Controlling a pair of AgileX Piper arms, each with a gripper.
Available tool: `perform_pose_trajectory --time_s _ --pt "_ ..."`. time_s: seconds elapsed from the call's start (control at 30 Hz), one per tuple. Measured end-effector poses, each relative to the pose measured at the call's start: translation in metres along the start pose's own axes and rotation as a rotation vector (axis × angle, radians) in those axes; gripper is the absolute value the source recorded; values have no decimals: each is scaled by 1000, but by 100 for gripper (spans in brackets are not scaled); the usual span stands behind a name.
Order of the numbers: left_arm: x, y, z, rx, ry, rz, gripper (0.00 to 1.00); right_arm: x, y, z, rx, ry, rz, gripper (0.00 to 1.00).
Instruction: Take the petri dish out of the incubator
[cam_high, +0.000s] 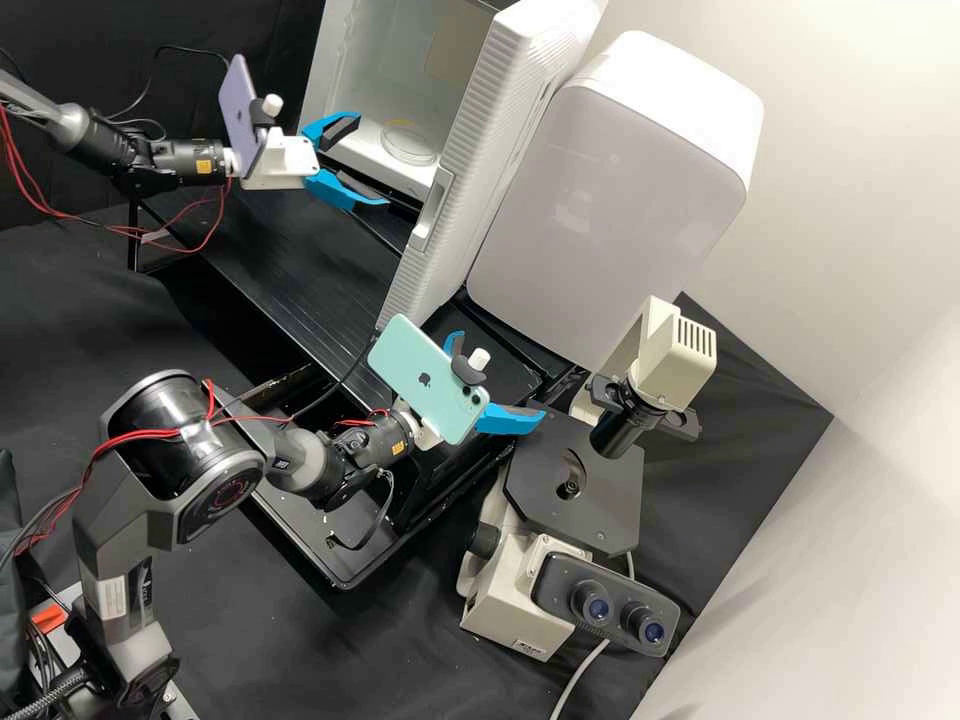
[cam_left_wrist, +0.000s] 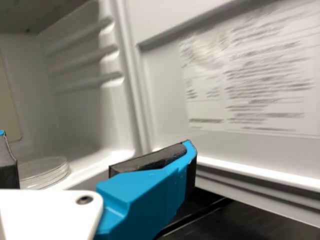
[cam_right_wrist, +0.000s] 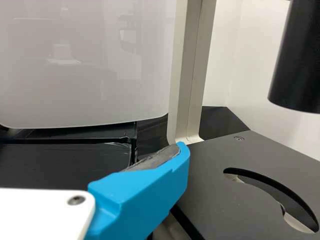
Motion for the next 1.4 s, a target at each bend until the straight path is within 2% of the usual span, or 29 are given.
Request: perform_pose_trajectory --time_s 0.07,0.17,0.33,0.8,1.03,1.1,1.3,1.4 --pt "9 0 -6 -5 23 -6 100 0 0 0 0 0 0 100" --pt "23 -1 -14 -34 59 -22 100 0 0 0 0 0 0 100" --pt "37 1 -20 -63 86 -20 100 0 0 0 0 0 0 100" --pt "59 10 -42 -190 199 19 100 0 0 0 0 0 0 100" --pt "74 7 -48 -194 222 13 100 0 0 0 0 0 0 100" --pt "78 9 -50 -198 238 12 100 0 0 0 0 0 0 100" --pt "90 10 -56 -192 274 35 100 0 0 0 0 0 0 100" --pt "94 8 -58 -194 290 9 100 0 0 0 0 0 0 100"
